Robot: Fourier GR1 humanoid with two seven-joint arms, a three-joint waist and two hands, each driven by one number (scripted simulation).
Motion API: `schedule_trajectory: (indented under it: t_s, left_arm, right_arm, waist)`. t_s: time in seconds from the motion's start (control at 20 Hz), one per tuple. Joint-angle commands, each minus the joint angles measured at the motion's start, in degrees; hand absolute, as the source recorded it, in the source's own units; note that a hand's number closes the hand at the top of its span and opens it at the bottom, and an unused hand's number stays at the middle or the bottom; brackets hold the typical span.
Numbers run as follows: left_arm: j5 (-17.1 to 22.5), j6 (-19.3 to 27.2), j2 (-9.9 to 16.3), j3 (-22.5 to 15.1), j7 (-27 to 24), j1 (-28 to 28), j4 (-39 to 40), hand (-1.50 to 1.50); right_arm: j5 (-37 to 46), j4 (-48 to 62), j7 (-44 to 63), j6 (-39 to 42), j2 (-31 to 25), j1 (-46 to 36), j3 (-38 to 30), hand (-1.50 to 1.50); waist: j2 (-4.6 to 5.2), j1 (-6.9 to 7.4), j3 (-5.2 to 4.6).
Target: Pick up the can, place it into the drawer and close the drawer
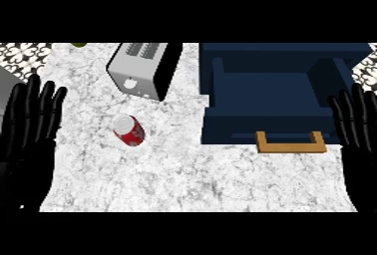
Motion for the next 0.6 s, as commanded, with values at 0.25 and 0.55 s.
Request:
schedule_trajectory:
  t_s: [0.25,0.55]
  left_arm:
    - [23.3,-25.5,9.9,0.0,-2.8,-6.6,9.5,-1.50]
    - [28.6,-33.9,21.7,6.9,7.2,-6.8,21.9,-1.50]
  right_arm:
    - [-0.4,-0.5,0.5,1.2,0.4,-1.0,2.4,-1.50]
    - [-0.4,-0.2,12.6,-4.7,-0.3,4.1,-5.6,-1.50]
  waist:
    - [0.27,-2.16,0.56]
    - [-0.20,-0.93,0.77]
